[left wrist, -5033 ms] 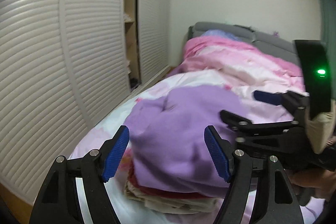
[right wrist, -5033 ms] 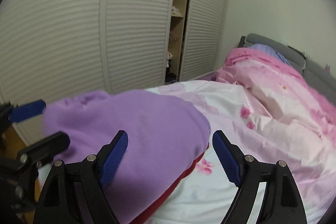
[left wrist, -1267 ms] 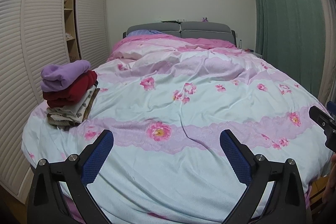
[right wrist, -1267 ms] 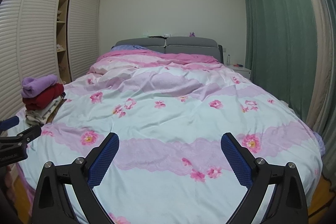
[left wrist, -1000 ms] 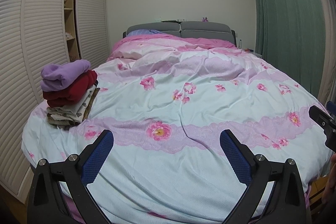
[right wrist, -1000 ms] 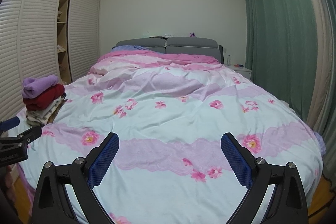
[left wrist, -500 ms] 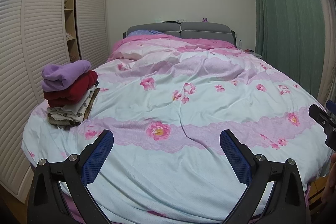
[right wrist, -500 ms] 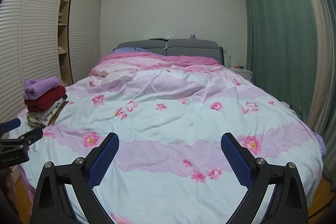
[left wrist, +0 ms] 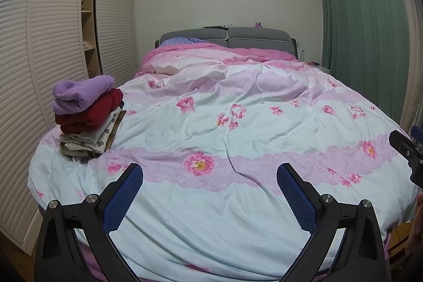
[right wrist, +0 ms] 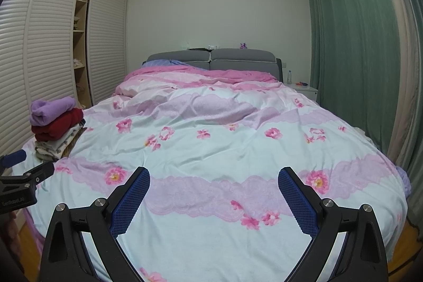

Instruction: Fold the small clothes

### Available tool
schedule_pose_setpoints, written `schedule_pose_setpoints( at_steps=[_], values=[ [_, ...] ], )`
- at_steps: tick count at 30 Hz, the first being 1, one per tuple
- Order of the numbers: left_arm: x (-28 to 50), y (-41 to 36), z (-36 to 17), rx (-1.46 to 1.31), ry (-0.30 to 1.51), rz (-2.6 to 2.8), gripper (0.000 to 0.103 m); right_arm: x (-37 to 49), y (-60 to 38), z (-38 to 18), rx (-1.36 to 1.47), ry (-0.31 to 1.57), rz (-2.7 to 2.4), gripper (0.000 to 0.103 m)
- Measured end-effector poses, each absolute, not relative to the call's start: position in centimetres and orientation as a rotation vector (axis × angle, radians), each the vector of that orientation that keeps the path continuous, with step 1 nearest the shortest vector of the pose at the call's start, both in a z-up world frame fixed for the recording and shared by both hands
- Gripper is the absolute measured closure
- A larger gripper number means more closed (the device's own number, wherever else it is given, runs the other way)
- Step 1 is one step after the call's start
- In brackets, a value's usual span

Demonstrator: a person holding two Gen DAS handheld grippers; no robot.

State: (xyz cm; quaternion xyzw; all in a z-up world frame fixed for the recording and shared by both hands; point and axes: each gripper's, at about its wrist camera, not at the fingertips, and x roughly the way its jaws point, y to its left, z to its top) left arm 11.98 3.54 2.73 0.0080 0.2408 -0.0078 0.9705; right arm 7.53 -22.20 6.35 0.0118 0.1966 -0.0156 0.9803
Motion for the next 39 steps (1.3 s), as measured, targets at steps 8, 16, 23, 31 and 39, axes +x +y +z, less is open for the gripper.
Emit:
schedule_pose_setpoints(
  at_steps=[8,16,23,31,39],
  values=[
    [11.83,3.50,2.76,0.018,0.483,-0.014,0.000,7.45,-22.18,6.32,0.025,0.396,-0.032,0.005],
    [11.79,3.52,2.76,0.018,0.483,-0.014,0.000,7.45,-22.17,6.29,0.026,0.397,-0.031,0.005],
    [11.84,3.53,2.78,0.018,0.484,-0.015,0.000,7.39,-22.11,6.29,0.027,0.396,-0.033,0.005],
    [11.75,3.38,2.76,0.021,0.490,-0.007,0.000,7.39,-22.14,6.28,0.026,0.396,-0.033,0.005],
    [11.79,3.05,2.85,0.023,0.493,0.005,0.000,7.50,-22.06,6.24,0.030,0.402,-0.030,0.005]
  ],
)
